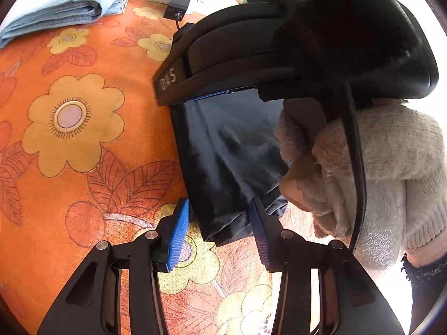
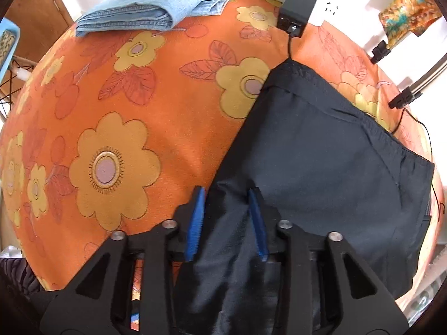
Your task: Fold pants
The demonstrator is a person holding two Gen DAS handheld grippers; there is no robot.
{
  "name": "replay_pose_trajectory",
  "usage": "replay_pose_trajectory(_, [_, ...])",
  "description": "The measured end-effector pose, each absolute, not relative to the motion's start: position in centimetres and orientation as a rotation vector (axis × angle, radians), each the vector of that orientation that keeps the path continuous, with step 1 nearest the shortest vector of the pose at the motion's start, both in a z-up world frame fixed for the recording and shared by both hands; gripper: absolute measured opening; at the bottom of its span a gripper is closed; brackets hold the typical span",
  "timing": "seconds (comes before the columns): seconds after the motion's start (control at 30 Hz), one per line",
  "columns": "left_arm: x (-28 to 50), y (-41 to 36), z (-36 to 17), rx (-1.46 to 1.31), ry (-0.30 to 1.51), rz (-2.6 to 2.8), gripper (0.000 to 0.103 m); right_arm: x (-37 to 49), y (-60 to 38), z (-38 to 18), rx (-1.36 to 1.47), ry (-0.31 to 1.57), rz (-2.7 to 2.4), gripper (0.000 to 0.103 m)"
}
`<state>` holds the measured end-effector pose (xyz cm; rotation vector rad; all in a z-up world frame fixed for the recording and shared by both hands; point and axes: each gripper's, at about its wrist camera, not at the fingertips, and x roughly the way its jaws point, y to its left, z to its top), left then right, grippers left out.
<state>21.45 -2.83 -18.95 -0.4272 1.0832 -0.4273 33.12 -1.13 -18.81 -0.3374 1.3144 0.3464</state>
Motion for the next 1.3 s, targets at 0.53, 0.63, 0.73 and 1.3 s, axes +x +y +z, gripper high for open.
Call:
replay_pose_trajectory(0.53, [24.6,-4.4,-18.8,-0.461,1.071,-0.337,0.058,33.6,-7.5,-15.3,0.0,1.243,0.446,0.003])
replay_pose_trajectory(0.63, [24.7,-4.7,-18.6,-0.445,1.051,-0.356,0.052,33.7,-7.9,-14.6,0.02,1.229,0.45,0.003])
replay_pose_trajectory(0.73, [24.5,-5.1,-17.6,-0.375,1.013,-0.378,0.013,33.6,-8.1,-14.2,0.022,1.217,0.448,0.003])
replay_pose_trajectory(1.3, [22.8,-5.4,-15.7,-0.311,0.929,-0.39,0.008,36.1,-4.4,-16.3,-0.167,1.271,0.359,0.039])
